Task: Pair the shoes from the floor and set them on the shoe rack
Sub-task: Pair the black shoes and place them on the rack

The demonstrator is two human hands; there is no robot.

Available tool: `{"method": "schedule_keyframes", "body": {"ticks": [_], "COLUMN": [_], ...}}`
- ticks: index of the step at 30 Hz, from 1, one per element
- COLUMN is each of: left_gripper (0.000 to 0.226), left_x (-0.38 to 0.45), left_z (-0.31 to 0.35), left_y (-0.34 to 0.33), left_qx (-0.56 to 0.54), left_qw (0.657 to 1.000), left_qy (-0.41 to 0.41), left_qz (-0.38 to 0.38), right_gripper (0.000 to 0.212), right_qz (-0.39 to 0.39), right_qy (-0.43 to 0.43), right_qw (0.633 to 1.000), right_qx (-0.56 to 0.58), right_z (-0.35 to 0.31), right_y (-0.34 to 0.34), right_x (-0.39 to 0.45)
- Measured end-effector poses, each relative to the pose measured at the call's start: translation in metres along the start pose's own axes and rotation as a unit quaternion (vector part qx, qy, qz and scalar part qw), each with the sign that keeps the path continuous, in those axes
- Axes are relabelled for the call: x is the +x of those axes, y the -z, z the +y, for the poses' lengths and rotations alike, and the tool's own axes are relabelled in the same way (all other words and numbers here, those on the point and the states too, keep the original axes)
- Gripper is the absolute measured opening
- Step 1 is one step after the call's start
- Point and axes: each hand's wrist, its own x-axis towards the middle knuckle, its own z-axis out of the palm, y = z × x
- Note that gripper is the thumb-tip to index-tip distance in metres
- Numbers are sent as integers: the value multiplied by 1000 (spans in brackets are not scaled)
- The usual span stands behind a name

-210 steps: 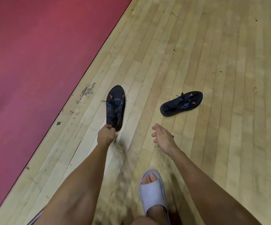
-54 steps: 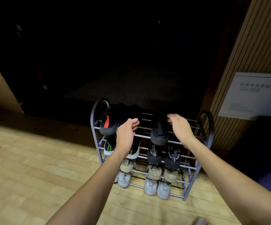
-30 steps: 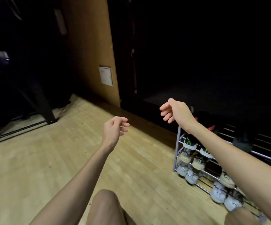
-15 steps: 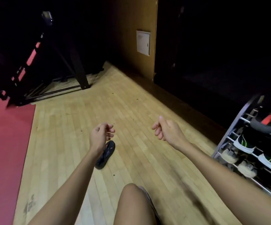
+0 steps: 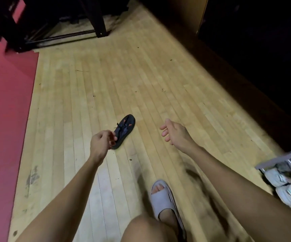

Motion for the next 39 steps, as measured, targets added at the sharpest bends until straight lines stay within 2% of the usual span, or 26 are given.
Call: {"method": "schedule_keyframes", "body": {"ticks": [11, 14, 17, 19, 23, 27, 32, 39], "left_gripper": [29, 27, 36, 45, 49, 47, 52, 45], "left_x": [109, 136, 162, 177, 196, 210, 226, 236], "left_z": [-104, -128, -144, -148, -154, -158, -163, -173], "left_y": [-13, -18, -22, -27, -39, -46, -57, -62], "left_qx": [110, 173, 330, 397, 434, 508, 548, 613], "left_qw": [993, 981, 939, 911, 892, 856, 827, 772], "left_qy": [52, 80, 70, 58, 49, 23, 74, 99], "left_qz": [-3, -20, -63, -98, -116, -92, -103, -134], "right_gripper": [44, 44, 42, 43, 43, 48, 51, 51], "right_qz": [-56, -71, -92, -101, -106, -106, -106, -115], "right_qy": [-56, -77, -88, -92, -107, -116, -141, -150], "right_qw": [997, 994, 991, 989, 986, 984, 983, 981], "right_qx": [-26, -31, -40, -53, -72, -86, -55, -33], "right_z": [60, 70, 78, 83, 92, 98, 109, 122], "right_y": [-78, -94, -104, -107, -106, -102, -103, -105], "right_x": [110, 129, 142, 149, 164, 181, 196, 204]}}
